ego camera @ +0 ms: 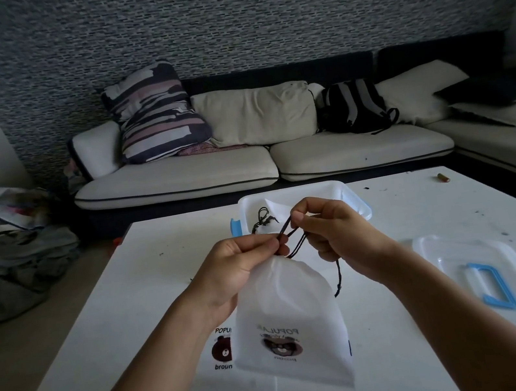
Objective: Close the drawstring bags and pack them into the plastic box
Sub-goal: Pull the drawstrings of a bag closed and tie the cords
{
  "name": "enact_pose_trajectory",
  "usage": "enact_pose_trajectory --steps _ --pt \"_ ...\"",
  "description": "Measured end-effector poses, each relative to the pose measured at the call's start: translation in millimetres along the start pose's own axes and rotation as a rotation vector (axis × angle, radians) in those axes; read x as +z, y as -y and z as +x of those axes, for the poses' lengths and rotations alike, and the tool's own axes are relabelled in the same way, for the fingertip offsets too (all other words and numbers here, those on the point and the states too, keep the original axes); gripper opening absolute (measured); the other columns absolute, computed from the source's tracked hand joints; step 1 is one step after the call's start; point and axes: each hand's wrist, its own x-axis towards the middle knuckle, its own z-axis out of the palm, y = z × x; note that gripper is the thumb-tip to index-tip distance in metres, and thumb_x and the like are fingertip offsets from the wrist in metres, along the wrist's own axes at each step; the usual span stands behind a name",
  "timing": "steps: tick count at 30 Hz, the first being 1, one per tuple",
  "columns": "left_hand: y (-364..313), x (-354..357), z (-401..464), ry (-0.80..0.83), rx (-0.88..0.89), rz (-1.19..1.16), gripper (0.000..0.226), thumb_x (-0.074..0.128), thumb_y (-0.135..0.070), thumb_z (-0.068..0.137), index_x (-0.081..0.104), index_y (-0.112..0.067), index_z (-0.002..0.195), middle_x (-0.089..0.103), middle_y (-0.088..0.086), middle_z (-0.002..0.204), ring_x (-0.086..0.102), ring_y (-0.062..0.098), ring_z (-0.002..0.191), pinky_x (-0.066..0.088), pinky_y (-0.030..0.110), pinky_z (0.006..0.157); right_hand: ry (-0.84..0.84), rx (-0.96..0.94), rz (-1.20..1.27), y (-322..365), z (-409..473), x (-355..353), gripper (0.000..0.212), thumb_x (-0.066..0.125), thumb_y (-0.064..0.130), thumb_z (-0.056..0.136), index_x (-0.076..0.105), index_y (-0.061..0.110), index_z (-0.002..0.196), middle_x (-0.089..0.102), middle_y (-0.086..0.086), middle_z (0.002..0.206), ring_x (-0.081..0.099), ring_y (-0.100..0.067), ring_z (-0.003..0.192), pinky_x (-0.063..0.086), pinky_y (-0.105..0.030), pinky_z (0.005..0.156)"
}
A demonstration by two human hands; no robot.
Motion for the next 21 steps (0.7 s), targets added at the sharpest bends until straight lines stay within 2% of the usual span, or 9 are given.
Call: enact_pose_trajectory --steps 4,7,9,10,12,14,16,18,21 --pt "1 2 1 -0.071 -0.028 -0.049 0.01 0.073 -0.005 0.082 0.079 -0.007 0.09 0.076 0.012 0.088 0.073 0.019 0.075 0.059 0.027 0.071 -0.006 0.032 0.081 -3 2 8 0.027 0.046 0.019 0.106 0.053 0.012 0.081 0.022 0.007 0.053 0.015 -0.009 0.046 0.013 -0.022 0.045" --pt "3 2 2 -0.085 -0.004 -0.035 0.015 0.072 -0.006 0.084 0.077 -0.01 0.098 0.076 0.013 0.09 0.073 0.019 0.077 0.058 0.029 0.076 -0.043 0.037 0.06 -5 4 10 0.026 0.048 0.022 0.105 0.059 0.011 0.085 0.028 0.009 0.05 0.02 -0.009 0.045 0.017 -0.022 0.044" --pt "4 2 3 -0.095 0.021 0.004 0.022 0.071 -0.008 0.087 0.074 -0.014 0.107 0.077 0.013 0.092 0.073 0.02 0.08 0.057 0.032 0.083 -0.082 0.022 -0.124 -3 3 4 0.02 0.056 0.028 0.102 0.066 0.012 0.094 0.039 0.009 0.051 0.028 -0.01 0.044 0.025 -0.022 0.043" --pt "4 1 4 -0.114 0.035 0.014 0.022 0.071 -0.008 0.087 0.073 -0.013 0.109 0.077 0.012 0.092 0.073 0.019 0.081 0.057 0.031 0.084 -0.093 0.012 -0.297 0 2 0 0.019 0.061 0.031 0.098 0.068 0.014 0.096 0.045 0.008 0.053 0.033 -0.009 0.044 0.028 -0.021 0.043" --pt "6 -1 5 -0.174 0.063 0.021 0.018 0.072 -0.008 0.087 0.073 -0.007 0.106 0.078 0.011 0.092 0.073 0.016 0.081 0.057 0.026 0.082 -0.07 -0.012 -0.703 6 -3 -10 0.019 0.069 0.031 0.092 0.07 0.013 0.089 0.049 0.008 0.053 0.04 -0.005 0.04 0.031 -0.013 0.041" --pt "8 -3 6 -0.23 0.098 0.061 0.013 0.073 -0.008 0.087 0.075 -0.005 0.099 0.078 0.009 0.09 0.073 0.013 0.081 0.056 0.024 0.081 -0.015 -0.017 -0.912 13 -8 -19 0.022 0.069 0.027 0.091 0.071 0.009 0.08 0.048 0.01 0.05 0.044 -0.001 0.04 0.033 -0.011 0.042" --pt "10 -3 7 -0.272 0.152 0.154 0.007 0.074 -0.008 0.086 0.077 -0.008 0.092 0.078 0.006 0.086 0.072 0.01 0.079 0.056 0.021 0.08 0.014 -0.036 -0.929 22 -15 -20 0.021 0.068 0.025 0.092 0.071 0.011 0.077 0.047 0.01 0.048 0.043 -0.002 0.041 0.035 -0.012 0.044" --pt "11 1 7 -0.285 0.217 0.288 0.007 0.074 -0.01 0.086 0.079 -0.014 0.085 0.078 0.001 0.08 0.069 0.004 0.075 0.053 0.014 0.073 0.019 -0.15 -0.901 30 -18 -11 0.017 0.067 0.022 0.093 0.073 0.014 0.079 0.052 0.012 0.05 0.047 -0.005 0.048 0.037 -0.015 0.049" --pt "13 11 5 -0.239 0.253 0.442 0.011 0.074 -0.012 0.085 0.08 -0.018 0.078 0.075 -0.006 0.072 0.062 -0.005 0.065 0.045 0.006 0.062 -0.027 -0.405 -0.907 30 -18 6 0.016 0.064 0.016 0.093 0.075 0.015 0.081 0.065 0.005 0.072 0.056 -0.011 0.069 0.042 -0.021 0.063"
